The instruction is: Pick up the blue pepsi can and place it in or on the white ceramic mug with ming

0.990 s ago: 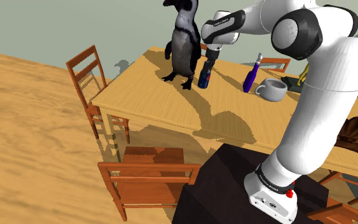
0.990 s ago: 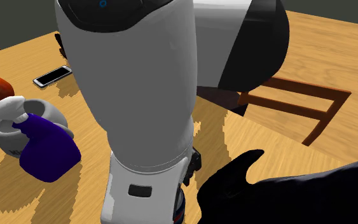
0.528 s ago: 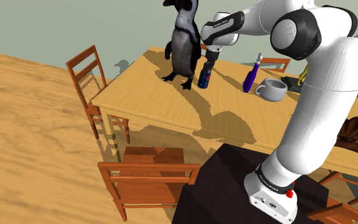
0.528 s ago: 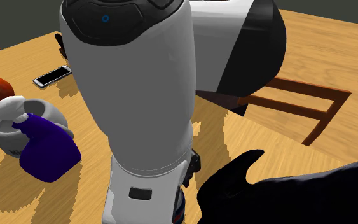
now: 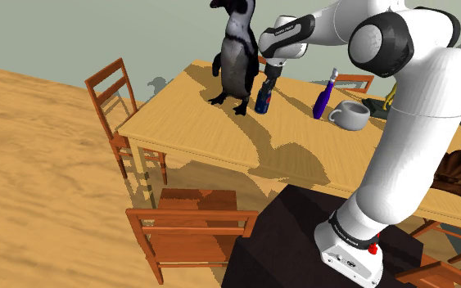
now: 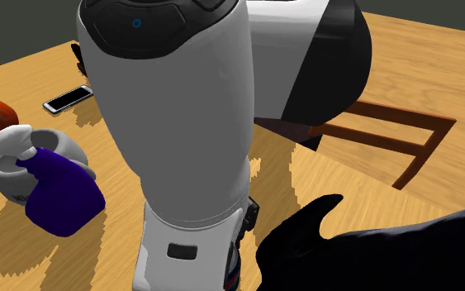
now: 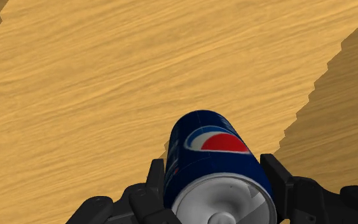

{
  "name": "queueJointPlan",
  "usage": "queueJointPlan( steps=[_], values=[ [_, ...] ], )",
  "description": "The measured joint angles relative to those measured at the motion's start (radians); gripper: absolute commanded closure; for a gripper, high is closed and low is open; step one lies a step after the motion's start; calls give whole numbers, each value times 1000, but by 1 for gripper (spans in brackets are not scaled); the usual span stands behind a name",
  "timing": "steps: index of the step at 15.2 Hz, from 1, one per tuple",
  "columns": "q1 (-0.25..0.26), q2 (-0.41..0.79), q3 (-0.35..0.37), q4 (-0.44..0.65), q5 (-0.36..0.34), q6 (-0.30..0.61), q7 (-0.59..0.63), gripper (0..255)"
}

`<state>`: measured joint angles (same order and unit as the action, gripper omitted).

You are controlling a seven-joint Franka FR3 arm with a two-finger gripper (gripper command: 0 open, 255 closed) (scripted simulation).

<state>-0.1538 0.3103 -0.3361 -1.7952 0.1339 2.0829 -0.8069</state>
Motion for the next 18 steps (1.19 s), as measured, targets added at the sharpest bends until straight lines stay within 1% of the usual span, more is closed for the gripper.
queueJointPlan(
  steps=[4, 8, 18],
  values=[
    [0, -2, 0, 3, -1, -5, 1, 255],
    [3, -22, -3, 22, -10, -43, 7, 255],
    [4, -55, -9, 114, -27, -166, 20, 255]
  ],
)
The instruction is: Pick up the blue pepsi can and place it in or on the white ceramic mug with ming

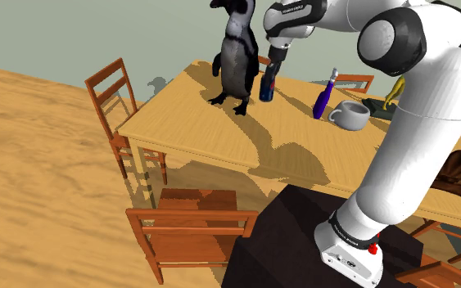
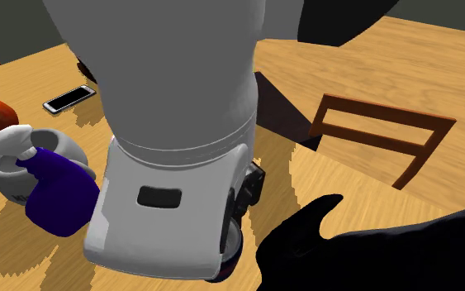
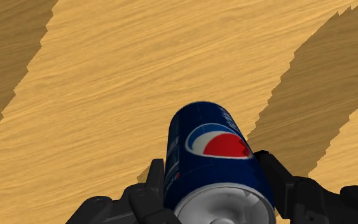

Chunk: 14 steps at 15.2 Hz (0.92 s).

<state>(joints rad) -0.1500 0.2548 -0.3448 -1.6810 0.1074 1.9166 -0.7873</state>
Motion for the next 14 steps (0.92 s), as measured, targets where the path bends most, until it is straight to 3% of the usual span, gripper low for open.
queueJointPlan(
  steps=[14],
  values=[
    [-7, -14, -6, 170, -8, -183, 6, 255]
  ],
)
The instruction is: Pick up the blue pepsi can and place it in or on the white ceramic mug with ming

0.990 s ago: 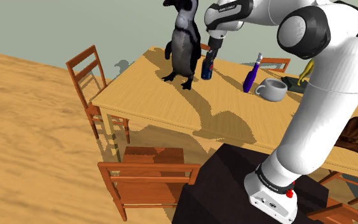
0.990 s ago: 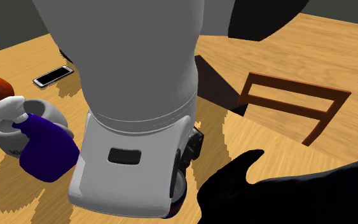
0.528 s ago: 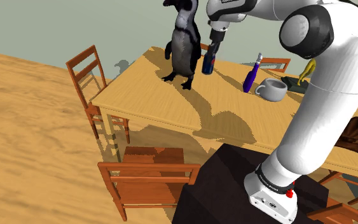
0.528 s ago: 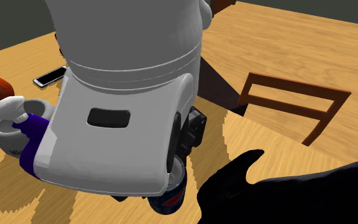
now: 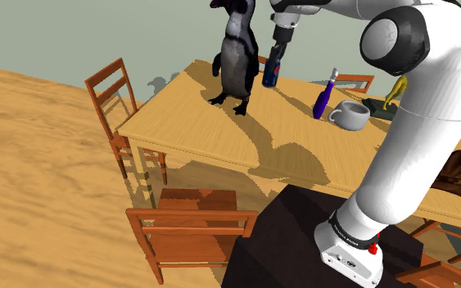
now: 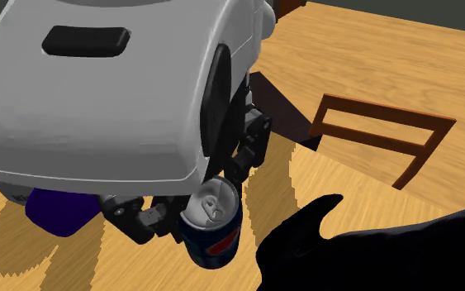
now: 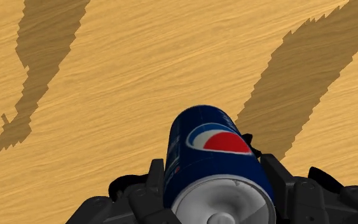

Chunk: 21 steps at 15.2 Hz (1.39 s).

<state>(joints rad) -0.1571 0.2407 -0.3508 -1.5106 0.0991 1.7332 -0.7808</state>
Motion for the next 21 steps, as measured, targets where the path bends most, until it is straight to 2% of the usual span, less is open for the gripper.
queueJointPlan(
  steps=[5, 14, 21],
  values=[
    [-8, -1, -4, 53, 0, -55, -7, 255],
    [-85, -139, -73, -108, -42, -28, -156, 255],
    [-163, -195, -142, -153, -63, -38, -300, 255]
  ],
)
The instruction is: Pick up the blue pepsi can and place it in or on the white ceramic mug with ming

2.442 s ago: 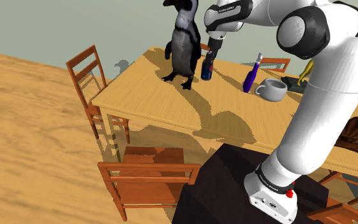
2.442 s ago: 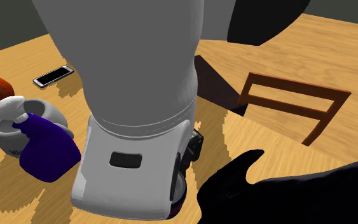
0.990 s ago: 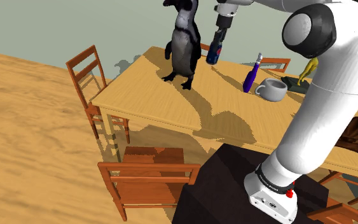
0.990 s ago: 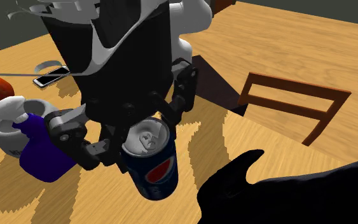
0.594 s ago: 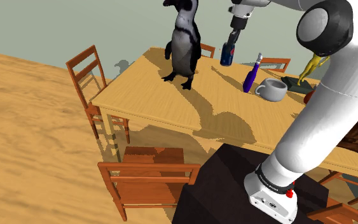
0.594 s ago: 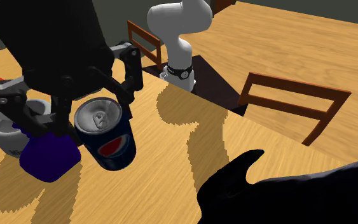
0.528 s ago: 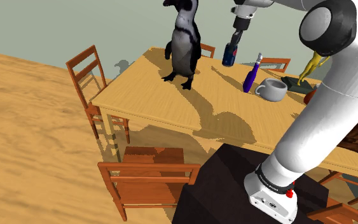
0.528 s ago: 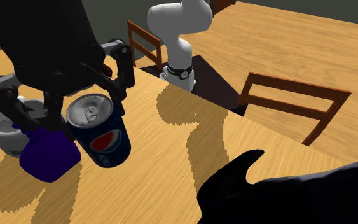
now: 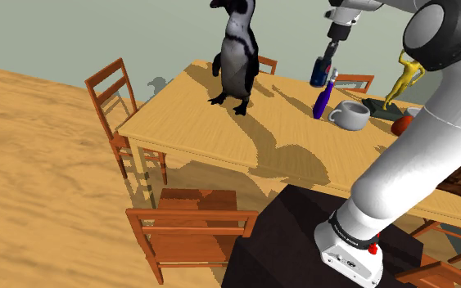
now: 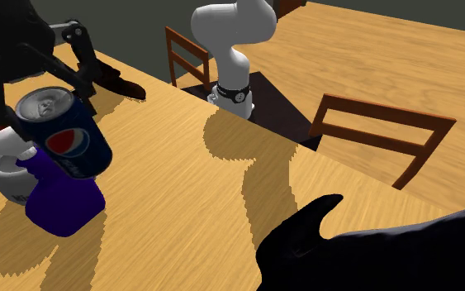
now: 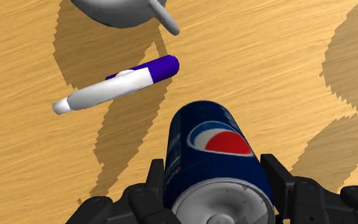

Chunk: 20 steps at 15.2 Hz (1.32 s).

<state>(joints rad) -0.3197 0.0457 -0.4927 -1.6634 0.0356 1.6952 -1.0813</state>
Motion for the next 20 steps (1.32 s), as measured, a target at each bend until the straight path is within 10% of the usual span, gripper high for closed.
queueJointPlan(
  steps=[20],
  values=[
    [-225, 81, -185, 61, 54, -7, -414, 255]
  ],
)
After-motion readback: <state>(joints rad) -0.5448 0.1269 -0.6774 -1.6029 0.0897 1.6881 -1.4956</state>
